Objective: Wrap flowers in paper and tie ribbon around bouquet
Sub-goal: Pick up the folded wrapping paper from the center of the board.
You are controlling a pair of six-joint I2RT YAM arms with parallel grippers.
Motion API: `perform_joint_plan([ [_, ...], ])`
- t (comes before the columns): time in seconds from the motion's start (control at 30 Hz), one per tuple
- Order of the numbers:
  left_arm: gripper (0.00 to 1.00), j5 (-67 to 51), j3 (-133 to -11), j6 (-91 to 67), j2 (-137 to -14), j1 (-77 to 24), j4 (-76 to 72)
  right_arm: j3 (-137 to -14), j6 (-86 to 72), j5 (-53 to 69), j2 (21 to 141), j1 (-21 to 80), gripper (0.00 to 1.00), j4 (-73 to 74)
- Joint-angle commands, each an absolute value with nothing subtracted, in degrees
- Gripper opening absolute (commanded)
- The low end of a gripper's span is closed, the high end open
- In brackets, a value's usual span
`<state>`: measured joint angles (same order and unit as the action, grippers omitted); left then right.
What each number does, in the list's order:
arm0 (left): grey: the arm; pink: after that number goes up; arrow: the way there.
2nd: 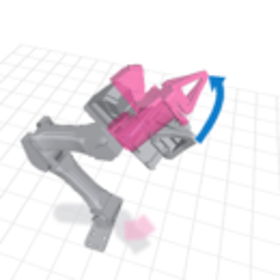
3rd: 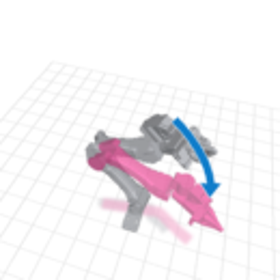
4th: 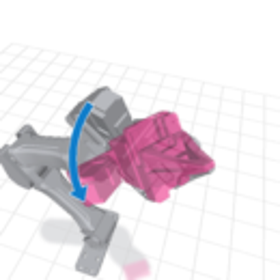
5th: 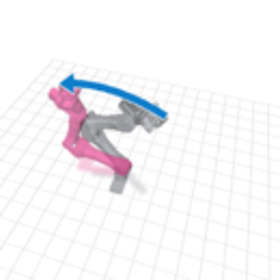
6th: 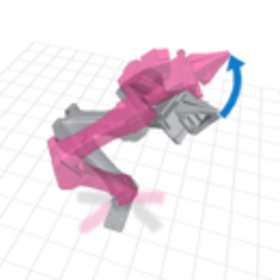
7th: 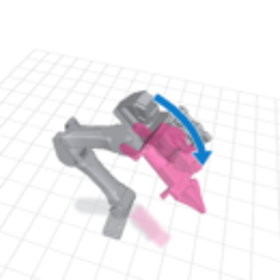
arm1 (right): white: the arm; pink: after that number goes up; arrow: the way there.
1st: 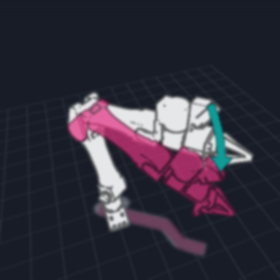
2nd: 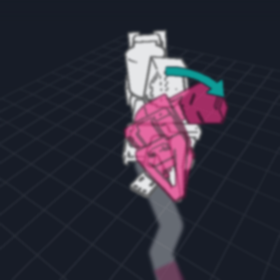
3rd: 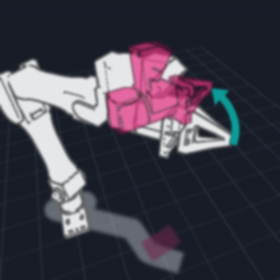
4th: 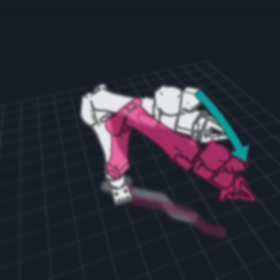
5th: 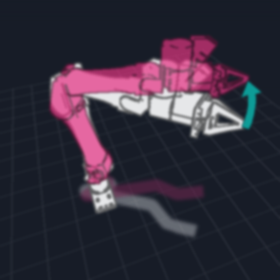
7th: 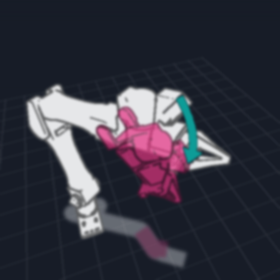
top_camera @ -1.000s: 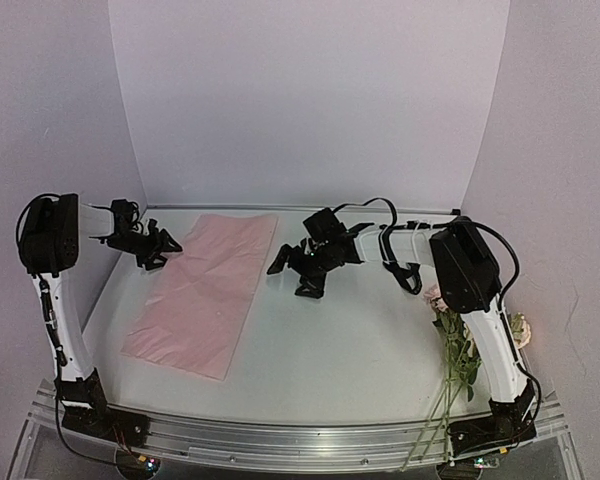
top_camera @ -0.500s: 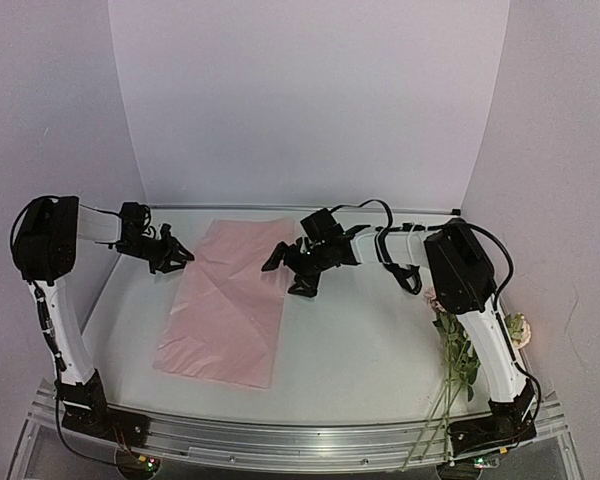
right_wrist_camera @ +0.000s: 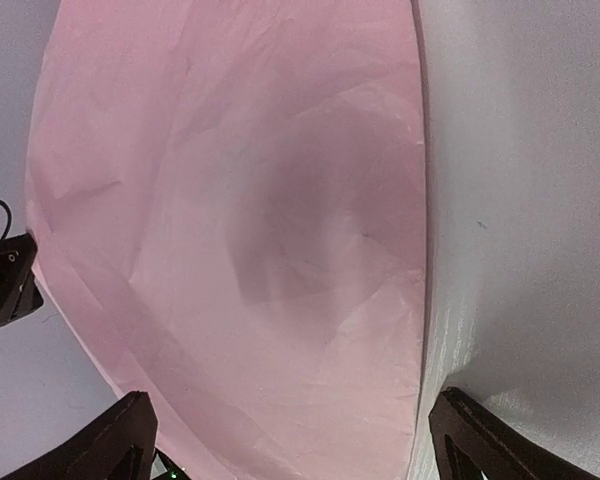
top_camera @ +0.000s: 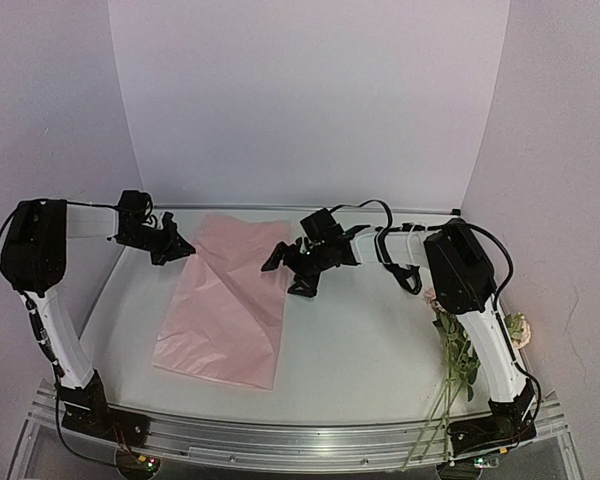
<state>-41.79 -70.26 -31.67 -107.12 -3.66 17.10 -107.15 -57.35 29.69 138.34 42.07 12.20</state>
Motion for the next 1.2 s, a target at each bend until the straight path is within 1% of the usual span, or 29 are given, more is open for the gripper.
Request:
perform_joint_plan([
  [0.0, 0.0, -40.21, -73.22, -32.97, -99.82, -4.48, 19.98, -108.05, -58.57, 30.22, 140.01, 43.6, 0.98, 12.0],
  [0.13, 0.0, -39.46, -76.38, -34.45, -96.0, -5.14, 21.69, -110.45, -62.0, 31.11, 141.59, 46.15, 0.98, 9.34],
  [0.33, 0.0, -39.19, -81.46, -36.86, -94.23, -8.24, 24.41, -118.45, -66.24, 32.69, 146.15, 48.86, 0.98, 6.8],
  [0.5, 0.0, -37.94, -84.35, -40.54, -94.75, -14.55, 23.01, -117.89, -68.55, 34.23, 145.72, 48.9, 0.98, 2.74],
  [0.6, 0.0, -35.37, -87.72, -41.74, -97.69, -18.84, 22.46, -113.27, -67.72, 34.1, 142.3, 48.78, 0.98, 1.87],
  [0.7, 0.0, -31.78, -90.89, -41.87, -101.92, -22.43, 24.79, -102.75, -64.97, 31.32, 135.9, 47.78, 0.98, 1.76],
  [0.87, 0.0, -28.94, -92.29, -43.29, -106.18, -26.37, 25.36, -87.35, -59.46, 25.89, 122.94, 45.5, 0.98, 1.75],
  [1.03, 0.0, -27.68, -91.69, -45.77, -107.09, -28.13, 22.94, -80.34, -55.5, 22.0, 112.84, 45.12, 0.98, 2.42],
  [1.17, 0.0, -27.98, -92.16, -46.24, -107.99, -29.34, 22.42, -78.11, -54.37, 19.88, 106.55, 45.12, 0.98, 3.5],
])
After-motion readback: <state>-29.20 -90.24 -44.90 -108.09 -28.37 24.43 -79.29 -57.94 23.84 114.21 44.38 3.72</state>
